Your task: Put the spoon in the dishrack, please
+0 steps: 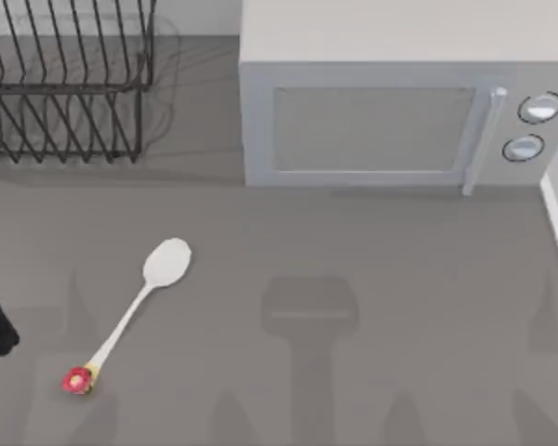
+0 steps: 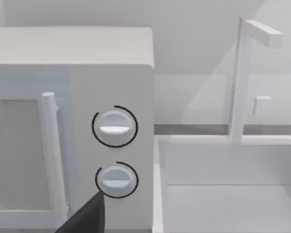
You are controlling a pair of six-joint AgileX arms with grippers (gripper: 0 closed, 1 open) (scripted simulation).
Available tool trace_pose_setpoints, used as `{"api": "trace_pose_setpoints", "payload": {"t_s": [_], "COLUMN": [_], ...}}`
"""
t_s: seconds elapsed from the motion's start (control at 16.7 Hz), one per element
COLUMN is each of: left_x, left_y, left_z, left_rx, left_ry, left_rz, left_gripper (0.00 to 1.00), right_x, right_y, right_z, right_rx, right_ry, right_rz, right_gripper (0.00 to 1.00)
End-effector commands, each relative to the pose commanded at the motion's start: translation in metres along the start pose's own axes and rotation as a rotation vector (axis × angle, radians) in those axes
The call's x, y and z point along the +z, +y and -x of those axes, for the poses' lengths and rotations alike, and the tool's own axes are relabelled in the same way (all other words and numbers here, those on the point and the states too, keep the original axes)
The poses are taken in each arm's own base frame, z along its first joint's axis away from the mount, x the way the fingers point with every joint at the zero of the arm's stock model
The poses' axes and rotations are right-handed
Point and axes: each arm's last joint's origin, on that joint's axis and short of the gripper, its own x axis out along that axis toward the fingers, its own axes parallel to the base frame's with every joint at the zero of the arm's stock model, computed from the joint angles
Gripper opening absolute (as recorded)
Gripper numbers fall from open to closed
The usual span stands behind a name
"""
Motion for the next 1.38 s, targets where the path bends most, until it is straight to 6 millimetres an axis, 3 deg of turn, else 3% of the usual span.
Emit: {"api": "trace_pose_setpoints", "payload": {"t_s": [0.3, 0.6, 0.9, 1.14, 1.38], "left_x": [0.01, 0.045, 0.062, 0.057, 0.045], "left_y": [-0.002, -0.011, -0.032, -0.058, -0.085], "left_z": [-0.001, -0.016, -0.068, -0.116, -0.154], "left_rx": [-0.021, -0.097, -0.202, -0.284, -0.345], "left_ry": [0.054, 0.336, 0.813, 1.164, 1.402], "left_rz": [-0.006, -0.043, -0.138, -0.238, -0.325], "left_gripper": [1.0, 1.0, 1.0, 1.0, 1.0], "right_x": [0.0, 0.0, 0.0, 0.0, 0.0], "right_y": [0.0, 0.0, 0.0, 0.0, 0.0], "right_z": [0.0, 0.0, 0.0, 0.0, 0.0], "right_rx": [0.0, 0.0, 0.0, 0.0, 0.0], "right_ry": [0.0, 0.0, 0.0, 0.0, 0.0], "right_rz": [0.0, 0.0, 0.0, 0.0, 0.0], "right_gripper": [1.0, 1.0, 1.0, 1.0, 1.0]}}
